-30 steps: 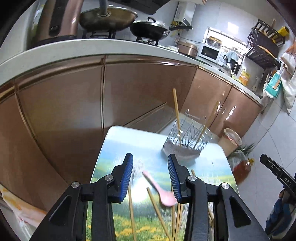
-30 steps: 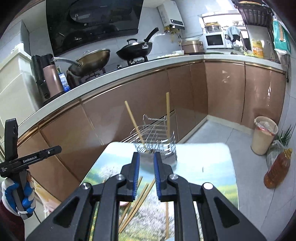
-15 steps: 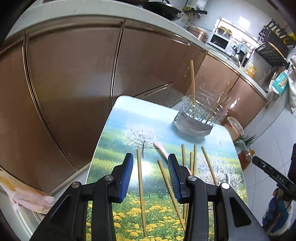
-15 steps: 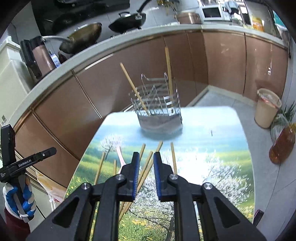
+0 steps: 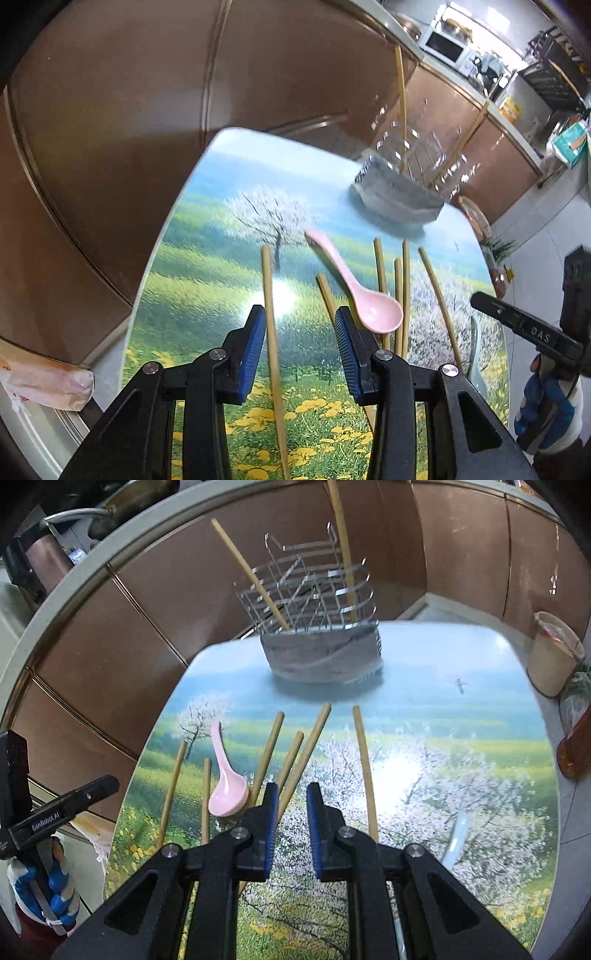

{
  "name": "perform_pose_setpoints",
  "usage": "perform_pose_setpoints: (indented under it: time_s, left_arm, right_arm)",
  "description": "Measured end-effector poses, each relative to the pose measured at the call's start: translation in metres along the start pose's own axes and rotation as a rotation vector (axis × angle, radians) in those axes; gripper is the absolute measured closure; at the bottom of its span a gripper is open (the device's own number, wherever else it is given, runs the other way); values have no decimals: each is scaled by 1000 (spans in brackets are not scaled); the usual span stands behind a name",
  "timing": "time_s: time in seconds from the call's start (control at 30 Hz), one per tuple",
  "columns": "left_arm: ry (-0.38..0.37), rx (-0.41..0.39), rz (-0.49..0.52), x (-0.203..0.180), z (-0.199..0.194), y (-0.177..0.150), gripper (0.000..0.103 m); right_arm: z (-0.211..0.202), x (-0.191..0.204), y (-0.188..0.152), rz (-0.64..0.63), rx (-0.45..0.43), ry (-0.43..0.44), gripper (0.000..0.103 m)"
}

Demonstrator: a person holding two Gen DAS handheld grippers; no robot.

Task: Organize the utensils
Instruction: 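Withdraw both open tools from the holder back over the chopsticks, then close the right tool on a chopstick while the left tool grasps another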

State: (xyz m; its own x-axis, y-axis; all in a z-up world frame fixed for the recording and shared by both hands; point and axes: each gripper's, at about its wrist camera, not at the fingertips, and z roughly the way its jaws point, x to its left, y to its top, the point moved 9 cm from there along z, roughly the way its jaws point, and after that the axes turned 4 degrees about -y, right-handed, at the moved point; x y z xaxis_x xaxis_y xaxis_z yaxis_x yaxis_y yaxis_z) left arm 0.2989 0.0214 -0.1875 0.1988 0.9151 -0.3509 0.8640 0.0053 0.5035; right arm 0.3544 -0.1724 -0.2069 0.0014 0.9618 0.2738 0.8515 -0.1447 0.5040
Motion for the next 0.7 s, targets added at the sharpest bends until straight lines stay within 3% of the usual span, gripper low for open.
perform_pose_setpoints:
  time_s: [0.23, 0.7]
  left_arm:
    - [-25, 101, 30, -16, 32, -14, 65]
    - [2, 251, 72, -26, 68, -34, 65]
  right_arm:
    - [40, 1, 0, -3, 96, 8, 88]
    - [85, 11, 8, -24, 185, -22, 88]
